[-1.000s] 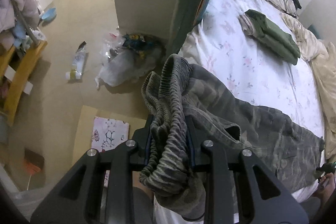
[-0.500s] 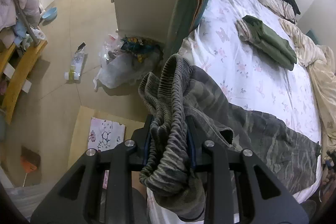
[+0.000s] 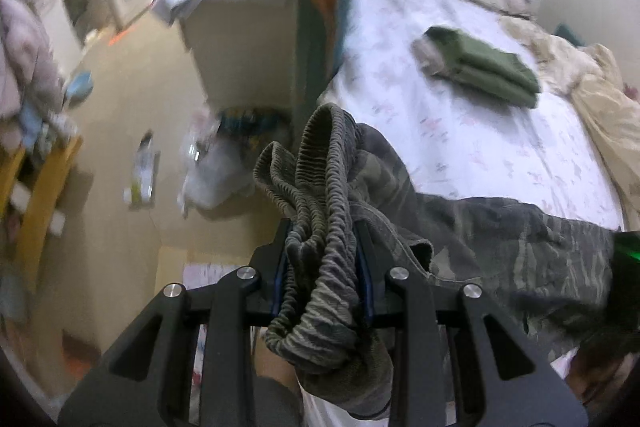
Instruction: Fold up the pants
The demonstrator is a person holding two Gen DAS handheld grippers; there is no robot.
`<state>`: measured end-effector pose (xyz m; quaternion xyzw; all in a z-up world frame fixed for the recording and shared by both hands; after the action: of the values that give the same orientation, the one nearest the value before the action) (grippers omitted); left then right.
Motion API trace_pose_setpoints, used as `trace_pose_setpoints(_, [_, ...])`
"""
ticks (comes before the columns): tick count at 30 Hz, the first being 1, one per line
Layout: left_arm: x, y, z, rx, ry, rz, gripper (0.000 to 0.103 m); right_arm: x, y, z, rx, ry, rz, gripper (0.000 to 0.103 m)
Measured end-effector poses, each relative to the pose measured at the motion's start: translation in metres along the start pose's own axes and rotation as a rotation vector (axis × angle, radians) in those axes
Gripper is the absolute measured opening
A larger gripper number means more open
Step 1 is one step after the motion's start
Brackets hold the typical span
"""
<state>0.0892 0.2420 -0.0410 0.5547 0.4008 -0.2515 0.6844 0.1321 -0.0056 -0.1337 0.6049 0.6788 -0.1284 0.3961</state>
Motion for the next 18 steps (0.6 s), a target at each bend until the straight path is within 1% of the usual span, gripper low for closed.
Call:
trace_pose_setpoints(1, [-0.004, 0.000, 0.006, 0.033, 0.006, 0.021, 0.025, 0.018, -0.001, -0.010, -0.018, 0.018, -0.031, 0.015])
trace_pose_setpoints(3, [-0.003, 0.000, 0.011, 0.053, 0.000, 0.015, 0.025, 0.056, -0.008, -0.023, -0.045, -0.001, -0.090, 0.014])
trace_pose_setpoints(6, [0.009, -0.006, 0.022, 0.090, -0.037, -0.050, 0.024, 0.101, -0.012, -0.015, -0.014, -0.054, -0.168, 0.014])
trace_pose_setpoints(8, [0.018, -0.011, 0.031, 0.110, -0.064, -0.099, 0.024, 0.119, -0.015, -0.006, 0.000, -0.096, -0.186, 0.011])
trace_pose_setpoints(9, [0.021, -0.013, 0.036, 0.126, -0.055, -0.109, 0.024, 0.126, -0.015, -0.004, 0.004, -0.100, -0.188, 0.010])
trace_pose_setpoints(10, [0.024, -0.014, 0.041, 0.147, -0.038, -0.112, 0.024, 0.129, -0.015, -0.002, 0.003, -0.108, -0.187, 0.003])
trace_pose_setpoints(11, [0.025, -0.014, 0.043, 0.161, -0.023, -0.109, 0.024, 0.129, -0.014, 0.000, 0.003, -0.122, -0.189, 0.000])
trace_pose_setpoints(13, [0.024, -0.013, 0.047, 0.175, 0.006, -0.097, 0.024, 0.123, -0.011, 0.004, 0.015, -0.103, -0.193, 0.000])
trace_pose_setpoints(14, [0.023, -0.012, 0.047, 0.173, 0.009, -0.091, 0.024, 0.117, -0.009, 0.005, 0.019, -0.095, -0.192, 0.000])
trace_pose_setpoints(15, [0.021, -0.011, 0.047, 0.164, 0.003, -0.085, 0.024, 0.106, -0.008, 0.004, 0.017, -0.068, -0.177, 0.008])
trace_pose_setpoints(16, [0.019, -0.010, 0.046, 0.153, -0.004, -0.079, 0.024, 0.097, -0.008, 0.004, 0.009, -0.052, -0.165, 0.010])
trace_pose_setpoints(18, [0.016, -0.010, 0.047, 0.147, 0.002, -0.071, 0.024, 0.065, -0.010, 0.007, -0.011, -0.025, -0.124, 0.010])
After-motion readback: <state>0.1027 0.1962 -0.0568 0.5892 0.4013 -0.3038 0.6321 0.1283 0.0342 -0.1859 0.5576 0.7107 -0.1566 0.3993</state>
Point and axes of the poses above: each gripper's, at about its wrist camera, not at the fingertips, and x roughly the way its jaws point, z to its right, y to its top, the point moved 3 cm from there along x, roughly the way its jaws point, and after that the axes turned 1 degree about -x, right-handed, at the moved point
